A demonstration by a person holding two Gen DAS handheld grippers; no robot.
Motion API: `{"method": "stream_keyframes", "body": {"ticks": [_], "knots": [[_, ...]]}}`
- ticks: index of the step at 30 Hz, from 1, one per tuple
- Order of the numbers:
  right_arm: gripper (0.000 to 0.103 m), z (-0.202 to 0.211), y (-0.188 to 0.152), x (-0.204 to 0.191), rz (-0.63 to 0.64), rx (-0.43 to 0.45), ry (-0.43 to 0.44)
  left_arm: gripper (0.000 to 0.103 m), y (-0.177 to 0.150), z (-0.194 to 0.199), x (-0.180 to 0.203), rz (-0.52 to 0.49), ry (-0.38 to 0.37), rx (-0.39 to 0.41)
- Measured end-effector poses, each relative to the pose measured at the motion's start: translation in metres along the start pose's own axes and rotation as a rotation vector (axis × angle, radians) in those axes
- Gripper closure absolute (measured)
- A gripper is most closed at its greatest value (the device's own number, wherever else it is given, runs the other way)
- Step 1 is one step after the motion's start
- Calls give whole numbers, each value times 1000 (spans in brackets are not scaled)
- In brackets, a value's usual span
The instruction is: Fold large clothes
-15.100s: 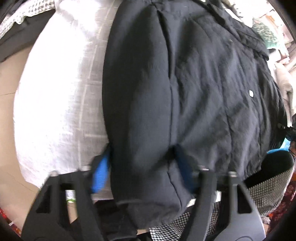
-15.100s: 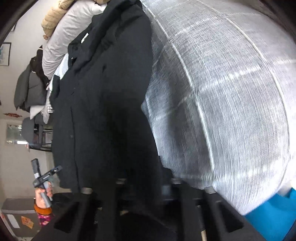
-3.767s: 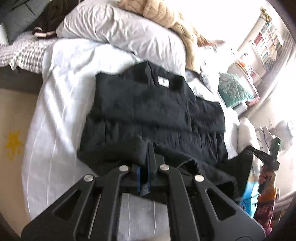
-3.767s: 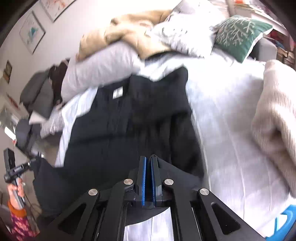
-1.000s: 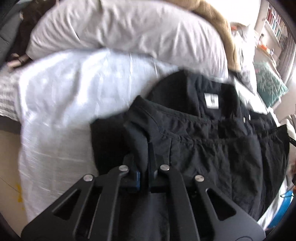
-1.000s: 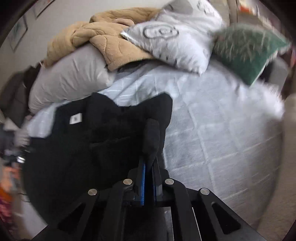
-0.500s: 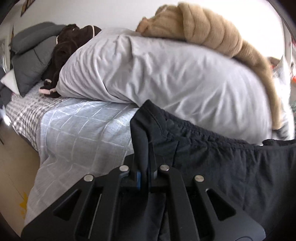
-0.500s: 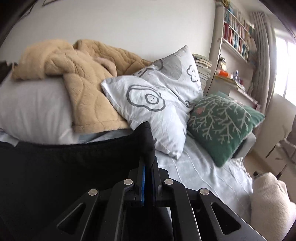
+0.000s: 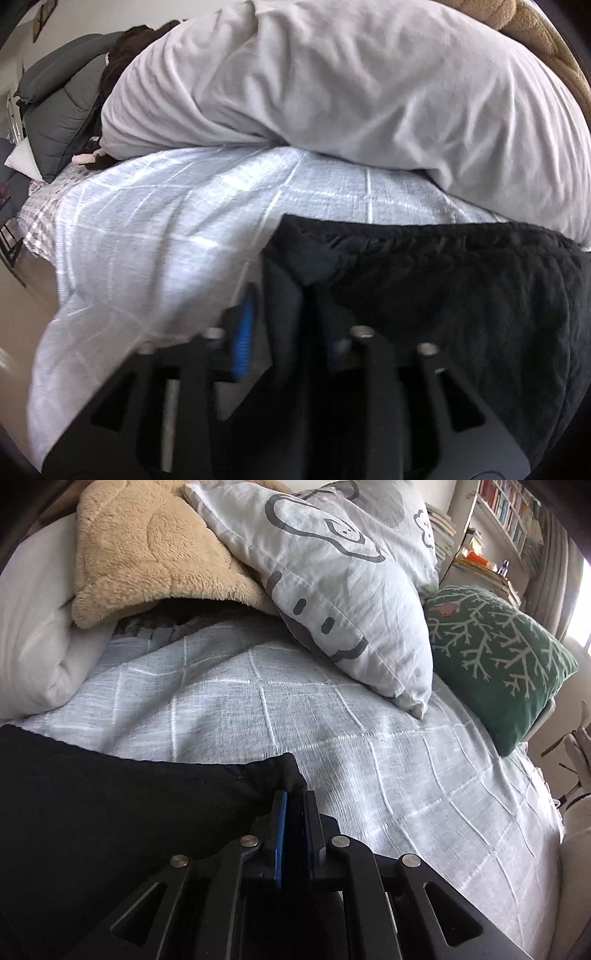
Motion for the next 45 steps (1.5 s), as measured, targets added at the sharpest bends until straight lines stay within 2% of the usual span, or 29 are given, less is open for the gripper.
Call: {"method": "stream_keyframes", "body": {"ticks": [1,2,3,5,8,12,15,17,20,23,28,32,35,37,39,40,42,43,44,45], "knots": [[84,13,-2,5,-18,8,30,51,-2,9,-3,-1,-27,-35],[72,20,-3,8,-33,11,46,48,-5,16,-3,-3,-59,-54],[56,31,-6,11,-56,16,76,46,-8,28,-5,-3,-93,-70],[42,66,-14,20,-86,44,164,31,-15,57,-13,-8,-149,-102],[34,112,-29,25,-54,70,227,27,-35,102,-26,-11,-227,-165],[27,160,-67,25,2,41,277,24,-70,147,-53,13,-257,-247],[25,191,-105,23,21,22,294,24,-100,175,-88,112,-224,-267],[21,207,-128,20,19,9,322,24,-124,187,-106,186,-253,-315],[20,227,-168,14,38,-15,392,24,-153,198,-117,272,-323,-383],[20,236,-197,8,22,-38,452,24,-173,204,-116,302,-363,-414],[20,229,-222,-7,-11,-83,547,24,-195,204,-95,360,-455,-465],[20,208,-227,-17,-78,-123,608,24,-199,189,-72,397,-538,-502],[20,189,-218,-15,-154,-123,634,24,-200,171,-62,477,-589,-519],[20,174,-210,-12,-225,-123,645,24,-204,157,-58,508,-583,-530],[20,161,-203,-9,-294,-118,653,24,-200,148,-55,556,-596,-492],[20,157,-201,-8,-316,-114,662,28,-199,146,-55,579,-596,-483],[21,151,-196,-9,-362,-110,675,41,-194,140,-56,654,-595,-474],[23,148,-193,-9,-388,-105,673,54,-193,137,-57,685,-597,-477],[31,147,-189,-8,-414,-96,663,62,-193,135,-58,727,-600,-478],[50,148,-186,-9,-433,-83,658,65,-191,137,-58,745,-591,-469]]}}
Point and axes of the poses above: each gripper's, at about its wrist camera, not at the fingertips, and z roughly against the way its jaws point, x to its right, y to its top, the point moved 10 cm from there along -z, roughly the way its jaws point, and after that the axes turned 9 degrees about z, right-handed, at the moved point
